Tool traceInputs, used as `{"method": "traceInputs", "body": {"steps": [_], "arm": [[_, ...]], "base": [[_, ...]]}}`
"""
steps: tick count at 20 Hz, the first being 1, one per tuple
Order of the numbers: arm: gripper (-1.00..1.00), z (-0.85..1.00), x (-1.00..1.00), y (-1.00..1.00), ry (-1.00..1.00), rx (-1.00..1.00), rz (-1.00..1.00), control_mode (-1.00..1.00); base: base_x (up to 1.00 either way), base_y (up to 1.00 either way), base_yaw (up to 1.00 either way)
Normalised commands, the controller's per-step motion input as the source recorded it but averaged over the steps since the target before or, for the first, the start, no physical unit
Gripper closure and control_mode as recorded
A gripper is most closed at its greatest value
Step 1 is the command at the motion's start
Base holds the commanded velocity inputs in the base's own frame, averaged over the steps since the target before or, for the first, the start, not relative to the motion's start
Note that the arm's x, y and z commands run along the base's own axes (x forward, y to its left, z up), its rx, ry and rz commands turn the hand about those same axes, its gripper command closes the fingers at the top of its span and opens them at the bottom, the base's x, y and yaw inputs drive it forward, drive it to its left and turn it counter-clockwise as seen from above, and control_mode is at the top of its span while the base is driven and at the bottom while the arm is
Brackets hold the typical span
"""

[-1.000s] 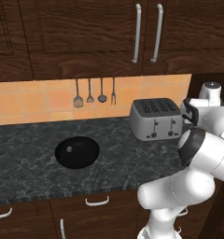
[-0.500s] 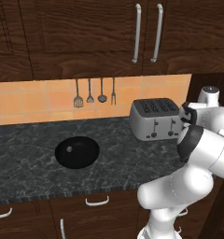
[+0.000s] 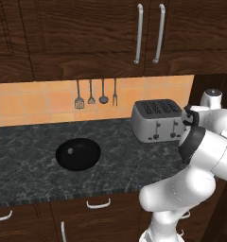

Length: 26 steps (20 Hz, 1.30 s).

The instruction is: Grab a lemon wedge from the fridge and one ice cube from the ice bowl, and put them in the glass of lemonade.

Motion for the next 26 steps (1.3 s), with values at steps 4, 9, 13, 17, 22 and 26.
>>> {"method": "traceInputs", "body": {"steps": [4, 9, 13, 17, 22, 26], "arm": [[1.0, 0.04, 0.0, -0.16, 0.0, 0.0, 0.0, -1.0], [1.0, 0.13, 0.0, -0.04, 0.0, 0.0, 0.0, -1.0], [1.0, 0.0, 0.06, 0.0, 0.0, 0.0, 0.0, -1.0], [1.0, 0.0, 0.1, 0.0, 0.0, 0.0, 0.0, -1.0], [-1.0, 0.0, 0.0, 0.0, 0.0, 0.0, 0.0, -1.0], [-1.0, 0.0, 0.0, 0.0, 0.0, 0.0, 0.0, -1.0]], "base": [[0.0, 0.0, 0.0], [0.0, 0.0, 0.0], [0.0, 0.0, 0.0], [0.0, 0.0, 0.0], [0.0, 0.0, 0.0], [0.0, 0.0, 0.0]]}}
